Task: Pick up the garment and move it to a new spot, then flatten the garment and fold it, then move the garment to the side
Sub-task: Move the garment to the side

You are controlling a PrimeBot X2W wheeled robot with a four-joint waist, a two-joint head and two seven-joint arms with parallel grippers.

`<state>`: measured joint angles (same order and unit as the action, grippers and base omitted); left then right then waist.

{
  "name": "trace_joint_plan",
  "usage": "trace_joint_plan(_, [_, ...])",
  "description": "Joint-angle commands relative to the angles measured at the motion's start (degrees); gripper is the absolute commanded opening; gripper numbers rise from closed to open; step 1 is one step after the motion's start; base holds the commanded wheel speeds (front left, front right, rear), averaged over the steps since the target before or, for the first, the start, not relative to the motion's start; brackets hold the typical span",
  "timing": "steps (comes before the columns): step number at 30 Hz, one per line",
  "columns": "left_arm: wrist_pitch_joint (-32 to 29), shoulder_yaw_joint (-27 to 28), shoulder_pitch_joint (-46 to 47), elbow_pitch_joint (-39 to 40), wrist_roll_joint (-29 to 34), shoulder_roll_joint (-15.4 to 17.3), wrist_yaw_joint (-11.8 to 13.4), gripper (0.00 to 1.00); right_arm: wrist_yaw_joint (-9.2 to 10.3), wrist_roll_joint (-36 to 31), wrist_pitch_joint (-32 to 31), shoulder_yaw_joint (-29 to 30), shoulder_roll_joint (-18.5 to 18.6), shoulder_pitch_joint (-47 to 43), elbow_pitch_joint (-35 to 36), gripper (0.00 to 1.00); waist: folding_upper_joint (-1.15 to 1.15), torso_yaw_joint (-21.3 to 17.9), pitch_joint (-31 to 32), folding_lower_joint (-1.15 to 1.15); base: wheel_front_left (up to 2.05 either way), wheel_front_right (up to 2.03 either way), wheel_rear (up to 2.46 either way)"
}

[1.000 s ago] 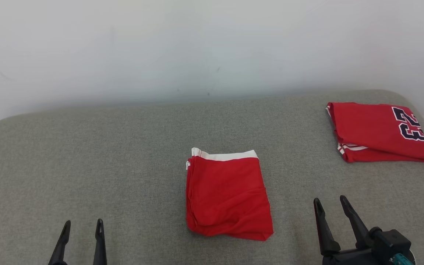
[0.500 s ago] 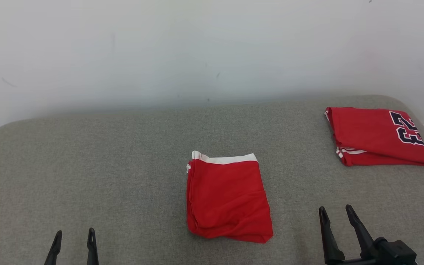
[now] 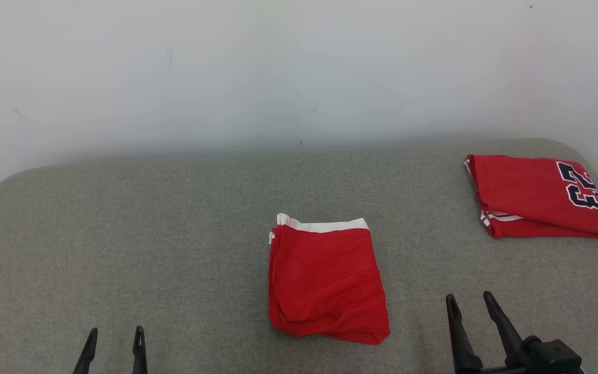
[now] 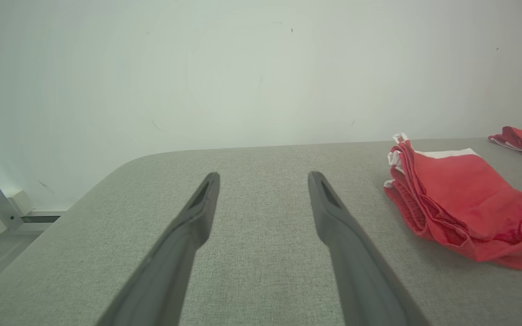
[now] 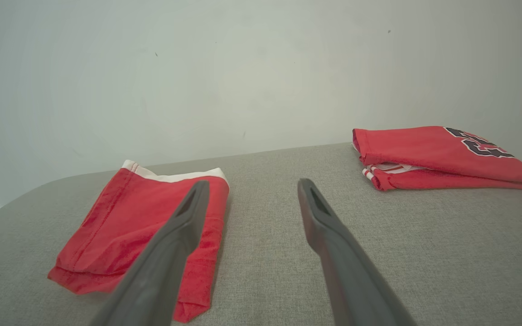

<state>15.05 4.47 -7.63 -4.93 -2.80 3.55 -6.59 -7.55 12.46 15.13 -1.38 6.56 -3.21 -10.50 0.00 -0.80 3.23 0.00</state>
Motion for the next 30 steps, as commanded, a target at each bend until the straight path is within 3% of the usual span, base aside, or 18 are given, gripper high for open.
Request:
trace_joint_plan(1, [0.2,0.0,-0.6,0.3,0.3,0.1,-0.2,1.0,0.17,-0.6,0.0,-0.1,-0.2,0.2,-0.1,1.0,0.0,0.1,0.0,0.0,0.0,0.0,0.0])
trace_joint_plan(20, [0.2,-0.5,-0.1,0.3,0.6,0.2,-0.3,1.0,0.17,-0.5,0.0,0.7,-0.3,0.7,-1.1,1.0,0.0,1.3,-0.5,0.0,0.0,0.0,0.0])
trace_joint_plan(30, [0.2,-1.5,1.3,0.0,0.7,0.2,-0.4,1.0,0.17,-0.5,-0.4,-0.7,0.7,9.9,-5.5,1.0,0.0,4.0,-1.5,0.0,0.0,0.0,0.0])
